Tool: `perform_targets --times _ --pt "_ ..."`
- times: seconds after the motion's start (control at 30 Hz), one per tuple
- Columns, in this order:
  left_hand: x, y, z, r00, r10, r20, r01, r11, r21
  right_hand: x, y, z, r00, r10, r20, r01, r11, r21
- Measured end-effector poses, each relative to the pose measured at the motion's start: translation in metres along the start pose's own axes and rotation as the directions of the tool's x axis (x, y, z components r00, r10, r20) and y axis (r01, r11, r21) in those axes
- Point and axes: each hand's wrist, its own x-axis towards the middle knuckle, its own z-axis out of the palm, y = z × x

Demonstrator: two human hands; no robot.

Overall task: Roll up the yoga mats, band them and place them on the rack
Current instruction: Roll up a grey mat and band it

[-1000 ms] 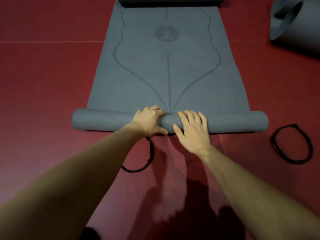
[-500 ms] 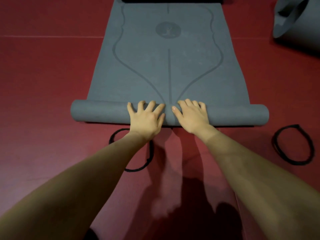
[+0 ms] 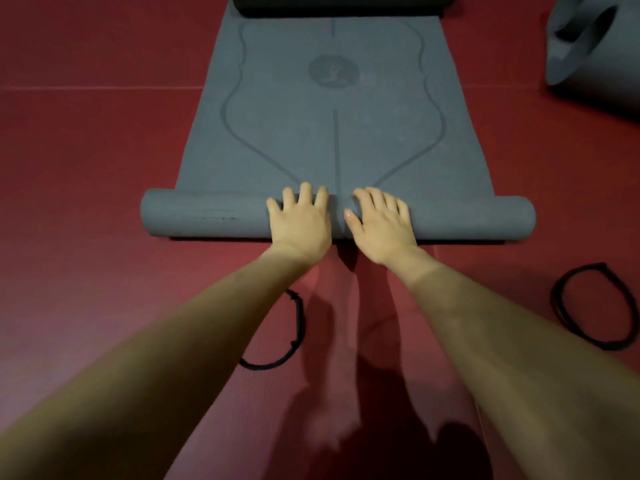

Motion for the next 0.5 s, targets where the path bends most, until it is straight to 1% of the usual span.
perform_targets --times 0.07,0.17,0.2,0.23,0.27,0.3,0.33,0.43,0.5 --pt "-0.008 0.002 0.005 0.998 0.030 -0.054 -0.032 0.999 -0.039 0.010 0.002 -0.001 1.000 0.007 0.024 -0.007 1.000 0.021" --pt "-0.005 0.000 0.012 0.999 0.036 -0.032 -0.038 0.998 -0.055 0.018 0.003 0.000 0.999 0.017 0.042 -0.021 0.997 0.081" --pt "0.000 -0.001 0.014 0.999 0.034 -0.020 -0.035 0.998 -0.060 0.018 0.003 0.000 1.000 0.013 0.010 -0.014 0.996 0.084" --pt "0.006 -0.001 0.014 1.000 0.031 -0.002 -0.031 0.997 -0.074 0.015 0.003 -0.001 0.998 0.000 -0.067 0.003 0.999 0.048" --pt "0.014 -0.003 0.013 0.999 0.030 0.017 -0.029 0.996 -0.087 0.011 0.003 -0.001 0.986 -0.022 -0.165 0.019 1.000 -0.016" --pt "0.024 -0.005 0.012 0.999 0.033 0.038 -0.029 0.995 -0.099 0.005 0.004 -0.001 0.973 -0.041 -0.229 0.024 0.997 -0.080" --pt "0.033 -0.009 0.011 0.997 0.041 0.060 -0.035 0.994 -0.108 -0.001 0.006 0.002 0.965 -0.062 -0.254 0.031 0.992 -0.121" --pt "0.054 -0.012 0.007 0.989 0.055 0.138 -0.038 0.991 -0.125 -0.008 0.011 0.008 0.976 -0.088 -0.199 0.058 0.987 -0.150" --pt "0.063 -0.010 0.003 0.979 0.026 0.200 -0.001 0.992 -0.127 -0.001 0.013 0.008 0.989 -0.079 -0.127 0.059 0.985 -0.160"
